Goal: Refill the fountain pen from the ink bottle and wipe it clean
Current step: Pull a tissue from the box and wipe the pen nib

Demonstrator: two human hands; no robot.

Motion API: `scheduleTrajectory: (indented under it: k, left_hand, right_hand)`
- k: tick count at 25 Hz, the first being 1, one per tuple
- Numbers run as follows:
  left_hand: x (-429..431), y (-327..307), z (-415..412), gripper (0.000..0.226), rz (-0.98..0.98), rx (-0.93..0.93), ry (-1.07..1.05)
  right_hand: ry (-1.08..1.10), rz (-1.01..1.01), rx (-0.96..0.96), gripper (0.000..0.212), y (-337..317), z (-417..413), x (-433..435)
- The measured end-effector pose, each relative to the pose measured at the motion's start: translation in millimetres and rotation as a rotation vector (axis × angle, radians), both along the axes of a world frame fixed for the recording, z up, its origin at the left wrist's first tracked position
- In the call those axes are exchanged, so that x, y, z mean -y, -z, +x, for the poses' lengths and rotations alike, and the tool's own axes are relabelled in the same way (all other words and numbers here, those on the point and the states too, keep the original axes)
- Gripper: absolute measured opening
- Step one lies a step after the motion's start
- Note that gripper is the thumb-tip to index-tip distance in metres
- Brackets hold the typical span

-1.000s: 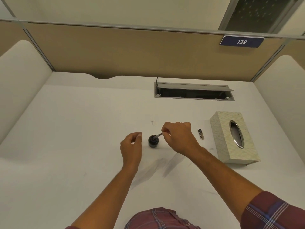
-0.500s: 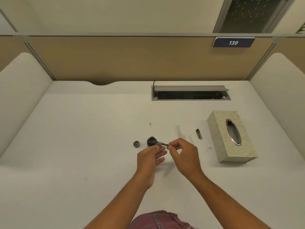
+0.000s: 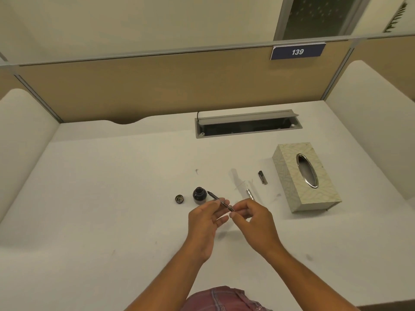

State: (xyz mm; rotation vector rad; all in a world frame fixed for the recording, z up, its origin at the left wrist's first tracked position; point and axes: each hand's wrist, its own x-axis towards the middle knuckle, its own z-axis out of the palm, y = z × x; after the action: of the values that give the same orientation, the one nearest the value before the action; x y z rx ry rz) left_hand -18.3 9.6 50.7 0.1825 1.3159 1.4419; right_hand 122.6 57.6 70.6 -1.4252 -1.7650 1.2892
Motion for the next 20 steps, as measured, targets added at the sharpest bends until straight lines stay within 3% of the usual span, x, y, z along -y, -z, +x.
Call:
scheduleTrajectory:
  k: [6,11,20]
  left_hand:
    - [-12,-3,14,0.025,0.034,-0.021,0.117]
    - [-28,-9,33,0.027,0.036,-0.076,0.227]
    - [-90,-6,78,0.023,0.037,-0.25,0.29]
  right_hand:
    - [-0.055,-0.172,-0.003,0.019,-6,21,-8]
    - [-0.029,-0.214,-0.013,0.015,-9,43,-17]
    - [0.138,-0.243,-0.21,0.017,-22,100,-44]
